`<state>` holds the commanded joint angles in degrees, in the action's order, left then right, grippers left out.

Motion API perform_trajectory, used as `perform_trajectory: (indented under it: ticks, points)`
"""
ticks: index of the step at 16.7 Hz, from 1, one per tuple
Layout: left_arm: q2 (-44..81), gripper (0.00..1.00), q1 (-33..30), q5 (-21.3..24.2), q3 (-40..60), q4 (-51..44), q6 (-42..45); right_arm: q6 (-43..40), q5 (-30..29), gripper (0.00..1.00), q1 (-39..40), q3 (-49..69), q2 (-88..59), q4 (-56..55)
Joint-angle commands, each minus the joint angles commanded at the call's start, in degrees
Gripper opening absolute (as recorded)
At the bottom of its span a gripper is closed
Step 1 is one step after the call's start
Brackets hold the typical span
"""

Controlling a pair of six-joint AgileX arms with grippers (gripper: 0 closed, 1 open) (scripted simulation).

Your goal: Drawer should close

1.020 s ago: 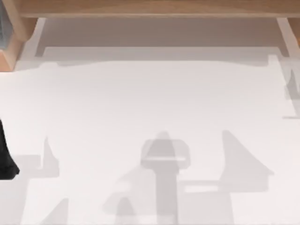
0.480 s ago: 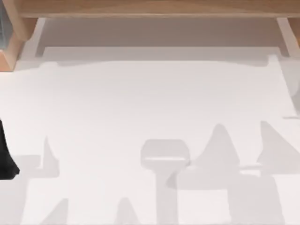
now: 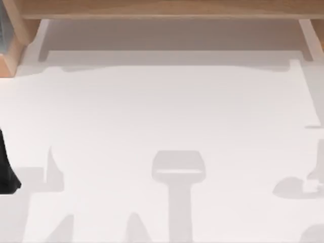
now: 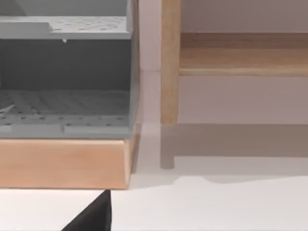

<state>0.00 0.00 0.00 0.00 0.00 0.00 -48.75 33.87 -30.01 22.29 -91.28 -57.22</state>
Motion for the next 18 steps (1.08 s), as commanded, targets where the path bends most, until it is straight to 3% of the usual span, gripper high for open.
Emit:
perform_trajectory:
  ticks: [5, 9, 12, 18]
  points:
    - [0.0, 1.0, 0.0, 0.0, 0.0, 0.0, 0.0, -21.68, 4.37, 1.0, -6.56, -0.3, -13.66, -18.67]
    - [0.0, 1.0, 0.0, 0.0, 0.0, 0.0, 0.0, -34.44, 6.33, 1.0, -10.81, 1.34, -21.72, -30.05]
    - [0.0, 1.0, 0.0, 0.0, 0.0, 0.0, 0.0, -39.48, 6.98, 1.0, -12.58, 2.42, -24.93, -34.64]
    - [0.0, 1.0, 0.0, 0.0, 0.0, 0.0, 0.0, -40.07, 6.99, 1.0, -12.55, 2.41, -25.17, -35.11]
